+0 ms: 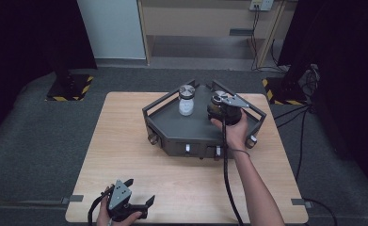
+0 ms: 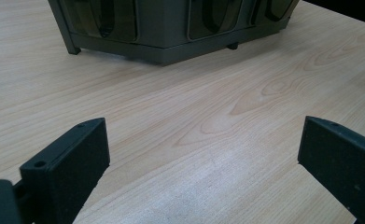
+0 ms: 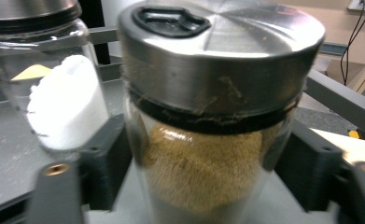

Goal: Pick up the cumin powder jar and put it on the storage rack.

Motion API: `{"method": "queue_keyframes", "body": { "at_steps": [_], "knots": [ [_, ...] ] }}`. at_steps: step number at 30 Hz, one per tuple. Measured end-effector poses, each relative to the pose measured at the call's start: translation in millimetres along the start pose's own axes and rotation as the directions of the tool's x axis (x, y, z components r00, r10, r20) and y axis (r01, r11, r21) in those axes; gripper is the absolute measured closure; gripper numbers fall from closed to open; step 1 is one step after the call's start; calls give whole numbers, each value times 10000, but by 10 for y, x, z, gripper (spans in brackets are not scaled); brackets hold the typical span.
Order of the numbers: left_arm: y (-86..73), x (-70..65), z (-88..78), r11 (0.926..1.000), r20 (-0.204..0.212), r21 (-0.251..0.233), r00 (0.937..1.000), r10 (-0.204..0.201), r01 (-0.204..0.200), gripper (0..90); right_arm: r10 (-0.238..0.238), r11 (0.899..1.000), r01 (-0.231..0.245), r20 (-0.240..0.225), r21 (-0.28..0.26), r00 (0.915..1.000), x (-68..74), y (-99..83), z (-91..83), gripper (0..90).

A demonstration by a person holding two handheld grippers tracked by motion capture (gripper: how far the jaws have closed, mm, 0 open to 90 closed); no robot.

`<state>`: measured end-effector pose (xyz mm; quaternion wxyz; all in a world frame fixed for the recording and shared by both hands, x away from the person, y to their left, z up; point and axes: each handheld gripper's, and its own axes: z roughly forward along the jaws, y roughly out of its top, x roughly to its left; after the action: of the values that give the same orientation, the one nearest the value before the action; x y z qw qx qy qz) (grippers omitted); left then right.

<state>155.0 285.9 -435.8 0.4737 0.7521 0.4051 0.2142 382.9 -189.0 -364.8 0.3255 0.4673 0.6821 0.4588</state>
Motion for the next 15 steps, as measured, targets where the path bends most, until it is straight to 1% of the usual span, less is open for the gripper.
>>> {"method": "queue_keyframes", "body": {
  "at_steps": [1,4,5,7,9,10,13,15],
  "knots": [
    [-2,1,0,10000,-20,-11,10000,5,-5,12,-37,10000,37,-20,46,10000,-3,14,-22,190],
    [-1,8,-3,10000,-81,-8,10000,0,0,12,-71,9997,70,42,218,10000,5,62,-113,51],
    [-2,10,-4,10000,-113,-1,9999,0,0,12,-36,9996,35,51,267,10000,3,74,-153,26],
    [-6,12,-3,10000,-169,-17,9999,-25,24,12,50,9995,-45,-135,328,9999,-34,91,-236,21],
    [-5,14,-4,10000,-207,-7,9998,-32,32,12,-287,9996,289,-197,79,9994,-41,58,-338,24],
    [-5,16,-4,10000,-215,3,9998,-42,42,12,-337,9994,339,-299,68,9990,-53,57,-382,24],
    [-2,11,-2,10000,-266,27,9996,-4,5,12,-234,9997,237,-540,43,9983,-87,23,-499,24],
    [-4,6,-4,10000,-302,26,9995,13,-13,12,-65,10000,61,-660,-59,9978,-109,-20,-559,24]
  ]
}}
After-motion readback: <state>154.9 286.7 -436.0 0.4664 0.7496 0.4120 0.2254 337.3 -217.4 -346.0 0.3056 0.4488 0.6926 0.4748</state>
